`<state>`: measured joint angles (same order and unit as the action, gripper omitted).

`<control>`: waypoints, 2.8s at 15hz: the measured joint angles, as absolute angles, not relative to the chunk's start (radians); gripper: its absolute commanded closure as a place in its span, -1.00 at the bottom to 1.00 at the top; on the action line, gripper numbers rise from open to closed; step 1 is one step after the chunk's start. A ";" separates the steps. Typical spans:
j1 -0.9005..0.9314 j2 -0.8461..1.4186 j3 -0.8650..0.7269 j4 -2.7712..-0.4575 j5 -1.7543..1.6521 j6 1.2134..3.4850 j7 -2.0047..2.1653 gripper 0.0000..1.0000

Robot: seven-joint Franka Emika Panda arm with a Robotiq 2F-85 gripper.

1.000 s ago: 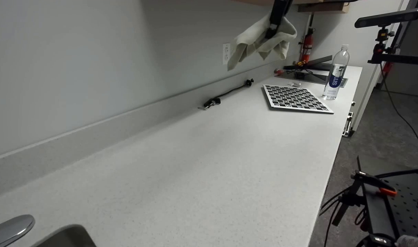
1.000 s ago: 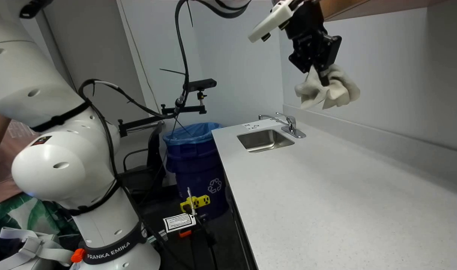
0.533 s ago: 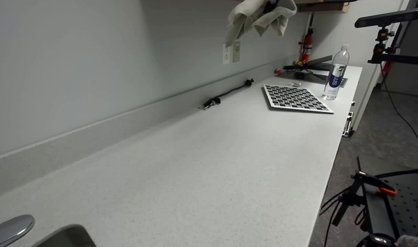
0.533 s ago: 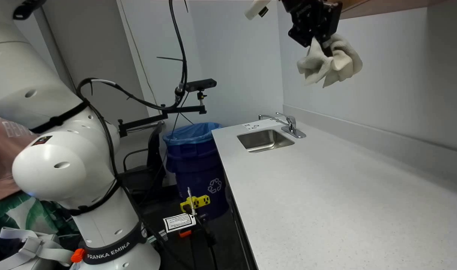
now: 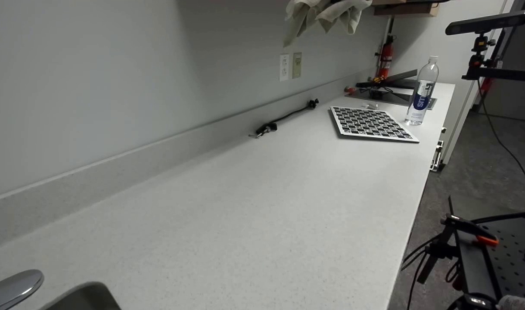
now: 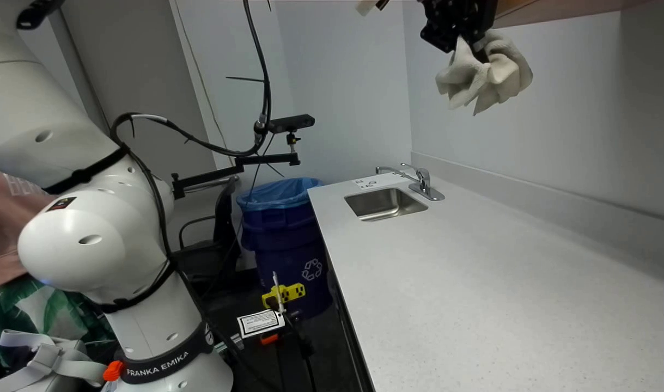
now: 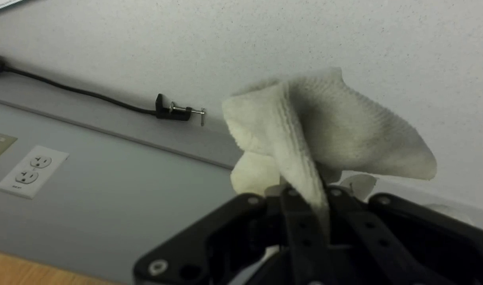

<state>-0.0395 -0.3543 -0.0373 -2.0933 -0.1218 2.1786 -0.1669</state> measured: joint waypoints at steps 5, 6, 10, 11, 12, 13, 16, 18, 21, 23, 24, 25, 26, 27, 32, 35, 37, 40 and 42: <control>-0.035 -0.354 -0.038 -2.092 -0.117 2.168 -0.201 0.97; -0.035 -0.354 -0.038 -2.090 -0.117 2.154 -0.201 0.97; -0.035 -0.354 -0.038 -2.073 -0.117 2.061 -0.204 0.97; -0.035 -0.354 -0.038 -2.068 -0.117 2.043 -0.204 0.97; -0.035 -0.354 -0.038 -2.063 -0.117 2.025 -0.204 0.97; -0.035 -0.354 -0.038 -2.059 -0.117 2.007 -0.205 0.97; -0.033 -0.354 -0.038 -2.041 -0.111 1.935 -0.219 0.97; -0.032 -0.354 -0.038 -2.037 -0.110 1.923 -0.222 0.97; -0.032 -0.353 -0.039 -2.043 -0.111 1.925 -0.221 0.97; -0.032 -0.356 -0.041 -2.042 -0.111 1.938 -0.217 0.97; -0.032 -0.358 -0.043 -2.042 -0.111 1.954 -0.215 0.97; -0.032 -0.361 -0.044 -2.042 -0.111 1.970 -0.213 0.97; -0.032 -0.365 -0.046 -2.042 -0.111 1.984 -0.213 0.97; -0.032 -0.370 -0.048 -2.041 -0.111 1.997 -0.213 0.97; -0.032 -0.412 -0.048 -2.022 -0.111 2.042 -0.205 0.97; -0.032 -0.437 -0.046 -2.005 -0.111 2.075 -0.189 0.97; -0.032 -0.442 -0.042 -1.998 -0.112 2.122 -0.153 0.97; -0.035 -0.433 -0.028 -1.998 -0.132 2.240 -0.065 0.97; -0.043 -0.430 -0.016 -2.007 -0.150 2.280 0.002 0.97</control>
